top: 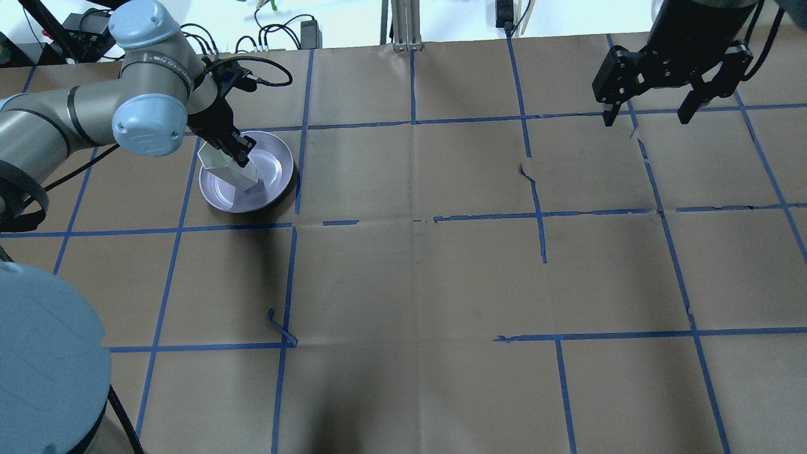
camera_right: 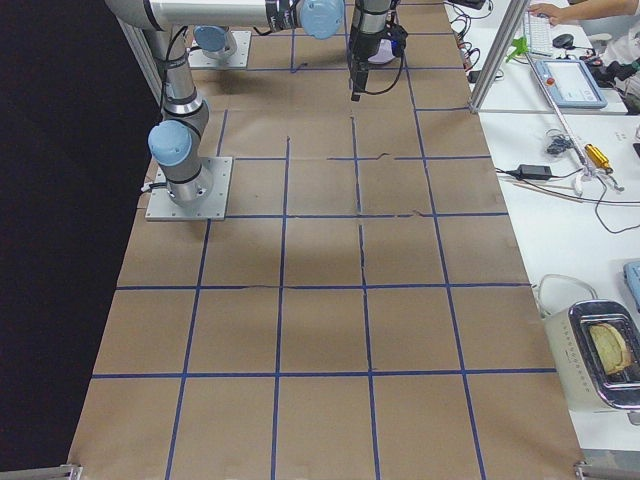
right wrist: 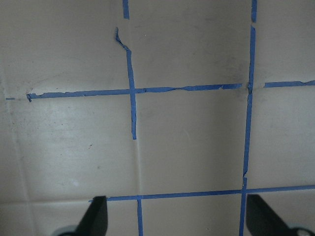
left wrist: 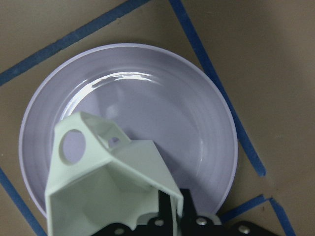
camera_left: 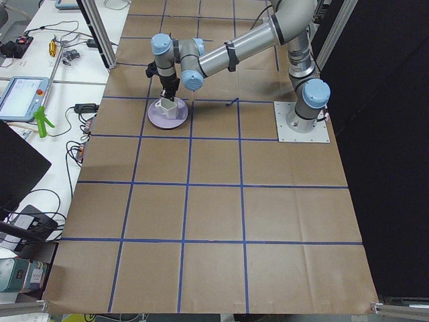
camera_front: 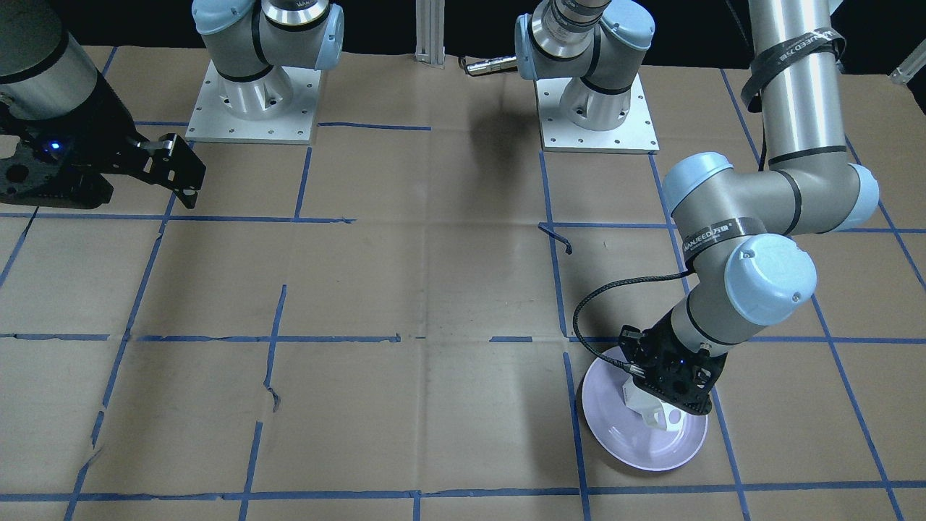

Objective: Flip cup and place on plate
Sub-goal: 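Lower the cup onto the plate and open the left gripper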

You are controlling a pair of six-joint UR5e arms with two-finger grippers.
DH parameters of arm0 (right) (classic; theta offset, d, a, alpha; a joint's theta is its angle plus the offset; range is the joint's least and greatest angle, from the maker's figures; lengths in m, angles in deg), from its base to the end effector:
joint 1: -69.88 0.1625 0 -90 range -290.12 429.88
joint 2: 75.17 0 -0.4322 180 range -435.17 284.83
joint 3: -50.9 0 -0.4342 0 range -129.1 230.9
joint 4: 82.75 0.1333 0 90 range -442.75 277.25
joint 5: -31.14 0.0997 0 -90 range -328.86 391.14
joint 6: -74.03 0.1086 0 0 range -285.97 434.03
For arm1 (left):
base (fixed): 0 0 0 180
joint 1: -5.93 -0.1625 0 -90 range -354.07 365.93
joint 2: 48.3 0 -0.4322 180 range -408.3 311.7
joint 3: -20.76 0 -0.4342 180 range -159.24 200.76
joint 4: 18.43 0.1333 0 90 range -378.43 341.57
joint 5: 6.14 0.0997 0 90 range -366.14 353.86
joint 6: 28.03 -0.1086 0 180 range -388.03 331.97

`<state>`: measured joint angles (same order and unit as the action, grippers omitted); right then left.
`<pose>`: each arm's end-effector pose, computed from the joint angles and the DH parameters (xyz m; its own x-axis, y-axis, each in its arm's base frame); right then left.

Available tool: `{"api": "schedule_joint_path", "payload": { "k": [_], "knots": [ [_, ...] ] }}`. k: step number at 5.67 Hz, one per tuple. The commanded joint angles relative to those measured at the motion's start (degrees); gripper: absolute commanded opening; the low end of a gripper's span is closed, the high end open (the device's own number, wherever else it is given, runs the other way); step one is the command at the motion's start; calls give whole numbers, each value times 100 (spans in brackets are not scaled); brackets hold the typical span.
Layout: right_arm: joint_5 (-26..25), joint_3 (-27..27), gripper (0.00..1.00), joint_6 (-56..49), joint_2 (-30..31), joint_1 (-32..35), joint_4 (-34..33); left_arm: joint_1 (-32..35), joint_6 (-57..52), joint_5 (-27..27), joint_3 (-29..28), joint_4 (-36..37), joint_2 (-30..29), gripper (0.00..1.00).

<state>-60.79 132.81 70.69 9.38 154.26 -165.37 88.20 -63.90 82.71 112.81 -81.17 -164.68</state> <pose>0.0737 -0.5752 0.4963 -0.9989 0.0372 0.0287 0.0395 0.9956 0.0844 -0.0440 -0.6835 0.2324 -0.8816 0.4712 0.0282 0.4715 0.8819 0.0048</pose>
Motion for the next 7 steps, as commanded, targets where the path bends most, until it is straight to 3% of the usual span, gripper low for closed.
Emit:
{"api": "schedule_joint_path", "payload": {
  "k": [1,3,6,7],
  "knots": [
    [0,0,100,0,0,0,0,8,36,0,-3,16,-25,78],
    [0,0,100,0,0,0,0,113,943,-35,-195,-167,254,83],
    [0,0,100,0,0,-9,0,727,2528,-35,-1002,-2114,1125,91],
    [0,0,100,0,0,0,0,868,2846,-27,-1039,-2406,1440,95]
  ]
}}
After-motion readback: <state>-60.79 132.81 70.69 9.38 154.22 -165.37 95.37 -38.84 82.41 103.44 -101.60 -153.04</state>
